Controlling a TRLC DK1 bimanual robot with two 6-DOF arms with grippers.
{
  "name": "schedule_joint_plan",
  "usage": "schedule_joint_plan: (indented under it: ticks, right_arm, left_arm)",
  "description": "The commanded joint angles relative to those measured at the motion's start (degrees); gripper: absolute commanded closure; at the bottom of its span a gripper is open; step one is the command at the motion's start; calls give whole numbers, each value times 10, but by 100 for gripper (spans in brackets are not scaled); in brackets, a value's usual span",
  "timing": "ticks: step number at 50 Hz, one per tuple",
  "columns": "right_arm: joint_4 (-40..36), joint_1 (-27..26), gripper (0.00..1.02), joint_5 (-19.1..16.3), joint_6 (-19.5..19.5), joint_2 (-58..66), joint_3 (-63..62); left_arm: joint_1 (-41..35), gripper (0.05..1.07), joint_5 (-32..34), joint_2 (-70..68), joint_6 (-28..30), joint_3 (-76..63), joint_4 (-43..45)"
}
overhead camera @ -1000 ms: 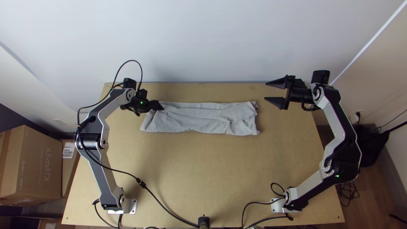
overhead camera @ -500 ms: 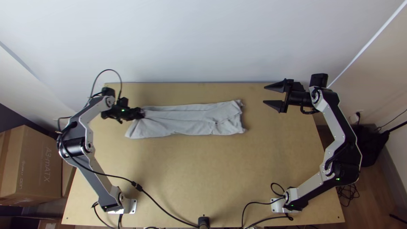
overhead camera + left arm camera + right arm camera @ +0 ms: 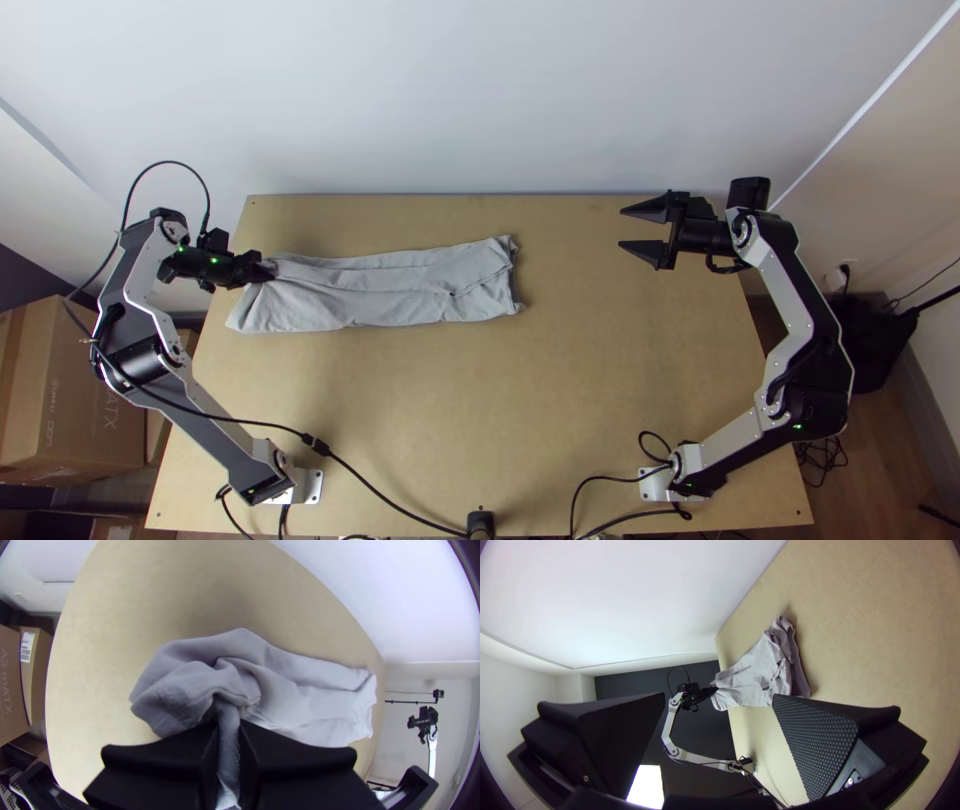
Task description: Fold the t-shirt
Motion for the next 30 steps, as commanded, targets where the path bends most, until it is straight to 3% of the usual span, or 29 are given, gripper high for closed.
schedule_joint_plan:
  ticks: [1, 14, 30]
  right_arm:
    - [-1, 5, 3, -5, -8, -16, -18]
    - [-1, 4, 3, -3, -11, -25, -28]
    - [-1, -28, 3, -3, -20, -45, -50]
  left_arm:
    - [-45, 105, 3, -60, -1, 27, -25]
    - [-214, 105, -8, -104, -114, 52, -19]
    - [-400, 105, -40, -53, -237, 124, 2]
